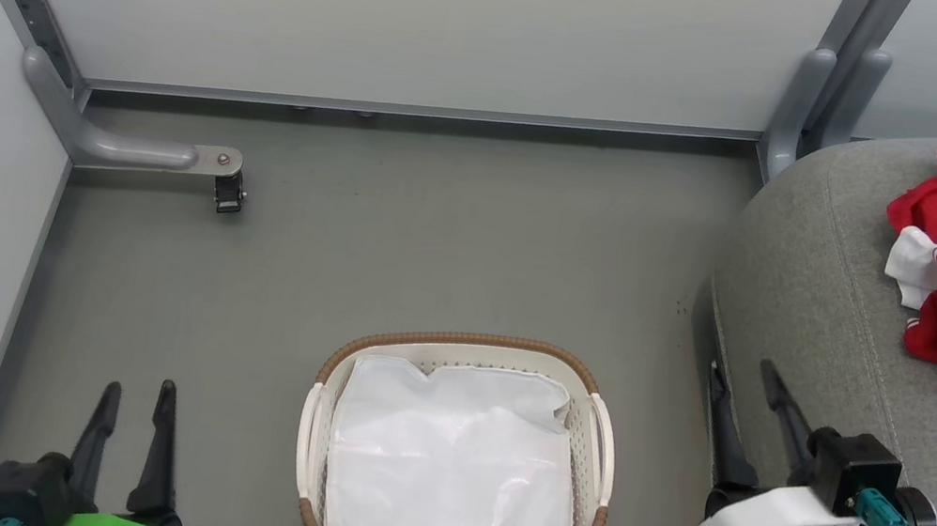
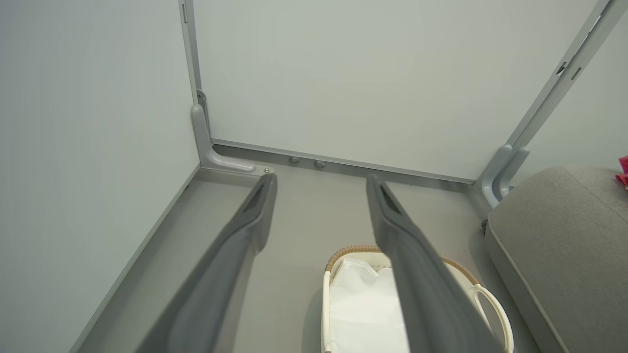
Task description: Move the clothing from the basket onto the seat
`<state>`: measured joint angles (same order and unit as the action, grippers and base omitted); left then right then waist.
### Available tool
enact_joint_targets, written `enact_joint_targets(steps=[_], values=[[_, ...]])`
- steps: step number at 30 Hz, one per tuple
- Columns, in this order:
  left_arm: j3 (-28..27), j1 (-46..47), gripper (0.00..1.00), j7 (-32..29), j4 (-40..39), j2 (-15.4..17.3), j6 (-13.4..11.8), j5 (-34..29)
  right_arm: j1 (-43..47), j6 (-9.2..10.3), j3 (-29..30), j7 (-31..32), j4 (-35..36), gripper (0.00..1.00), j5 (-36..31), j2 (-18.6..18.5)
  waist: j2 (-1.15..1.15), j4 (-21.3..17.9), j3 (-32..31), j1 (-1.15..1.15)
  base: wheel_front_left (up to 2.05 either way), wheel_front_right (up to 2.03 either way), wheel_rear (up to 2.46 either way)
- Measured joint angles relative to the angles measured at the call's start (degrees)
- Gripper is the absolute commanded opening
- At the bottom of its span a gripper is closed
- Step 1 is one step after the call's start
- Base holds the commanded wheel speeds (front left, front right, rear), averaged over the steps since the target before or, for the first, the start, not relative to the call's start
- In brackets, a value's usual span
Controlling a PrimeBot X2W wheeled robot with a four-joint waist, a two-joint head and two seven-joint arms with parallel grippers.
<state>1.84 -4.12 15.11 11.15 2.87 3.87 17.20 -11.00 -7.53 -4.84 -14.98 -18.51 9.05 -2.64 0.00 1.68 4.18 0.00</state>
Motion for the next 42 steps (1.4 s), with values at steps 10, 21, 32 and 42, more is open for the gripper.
enact_joint_targets(steps=[10,21,32,42], values=[[-0.3,0.0,0.0,-2.2,2.2,-0.2,0.2,7.6,1.9,0.0,0.9,2.4,-1.7,0.0,8.0,0.3,0.0,-0.1,-0.3,0.0,0.0,0.0,0.0],[-1.4,1.1,0.0,-4.9,2.3,-0.2,0.7,17.6,2.2,0.0,2.4,5.1,-0.8,0.0,19.2,0.3,0.0,-0.2,-0.6,0.0,0.0,0.0,0.0],[-2.2,2.4,0.0,-7.4,2.4,-0.2,1.1,26.5,2.4,0.0,3.8,7.7,0.0,0.0,29.1,0.3,0.0,-0.4,-1.0,0.0,0.0,0.0,0.0],[-3.1,3.5,0.0,-9.4,2.4,-0.2,1.5,33.8,2.9,0.0,4.9,9.6,0.7,0.0,37.2,0.2,0.0,-0.5,-1.3,0.0,0.0,0.0,0.0]])
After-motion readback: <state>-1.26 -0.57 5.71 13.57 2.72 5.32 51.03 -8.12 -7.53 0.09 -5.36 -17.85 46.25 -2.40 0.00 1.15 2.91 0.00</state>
